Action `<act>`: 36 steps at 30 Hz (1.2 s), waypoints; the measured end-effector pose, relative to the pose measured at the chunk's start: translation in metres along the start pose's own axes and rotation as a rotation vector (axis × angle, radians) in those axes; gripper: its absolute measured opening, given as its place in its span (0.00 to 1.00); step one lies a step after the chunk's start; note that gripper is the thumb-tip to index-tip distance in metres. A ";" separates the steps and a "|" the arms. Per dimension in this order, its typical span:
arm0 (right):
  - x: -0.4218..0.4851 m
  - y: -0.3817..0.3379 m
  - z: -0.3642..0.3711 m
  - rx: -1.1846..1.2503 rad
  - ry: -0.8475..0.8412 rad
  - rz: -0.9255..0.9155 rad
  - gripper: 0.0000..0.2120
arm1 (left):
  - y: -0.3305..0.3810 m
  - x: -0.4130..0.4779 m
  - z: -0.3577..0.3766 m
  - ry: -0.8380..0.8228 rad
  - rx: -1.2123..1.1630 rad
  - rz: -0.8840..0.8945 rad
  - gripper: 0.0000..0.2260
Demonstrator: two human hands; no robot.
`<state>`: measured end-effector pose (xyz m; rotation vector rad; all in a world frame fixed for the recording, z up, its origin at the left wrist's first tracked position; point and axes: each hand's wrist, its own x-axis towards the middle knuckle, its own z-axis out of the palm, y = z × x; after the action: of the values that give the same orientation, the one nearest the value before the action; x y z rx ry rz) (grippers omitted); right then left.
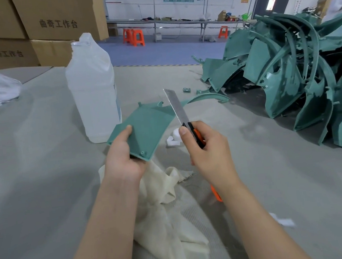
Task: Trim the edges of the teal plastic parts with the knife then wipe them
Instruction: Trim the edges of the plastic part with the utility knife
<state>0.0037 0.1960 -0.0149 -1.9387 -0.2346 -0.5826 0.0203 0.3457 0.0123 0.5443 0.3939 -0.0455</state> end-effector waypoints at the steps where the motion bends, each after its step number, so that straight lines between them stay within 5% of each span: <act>1: 0.001 0.001 -0.001 -0.008 0.015 0.022 0.09 | -0.001 -0.001 0.001 -0.026 0.004 -0.009 0.07; 5: 0.007 0.003 -0.008 0.009 0.109 0.113 0.11 | -0.008 -0.006 0.007 -0.175 0.089 -0.042 0.04; 14: 0.008 -0.002 -0.021 0.103 0.077 0.129 0.10 | -0.008 -0.007 0.009 -0.153 -0.041 0.053 0.04; 20: 0.006 -0.008 -0.024 0.001 0.039 -0.055 0.03 | -0.007 -0.009 0.012 -0.175 -0.090 0.121 0.04; 25: -0.002 -0.009 -0.009 -0.112 -0.097 -0.136 0.24 | -0.008 -0.012 0.013 -0.178 -0.103 0.120 0.04; 36: -0.004 -0.006 -0.002 -0.213 -0.065 -0.244 0.18 | -0.010 -0.008 0.012 -0.209 -0.115 0.040 0.04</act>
<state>-0.0032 0.1971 -0.0112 -2.1536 -0.4715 -0.7293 0.0156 0.3309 0.0198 0.4291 0.1810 -0.0407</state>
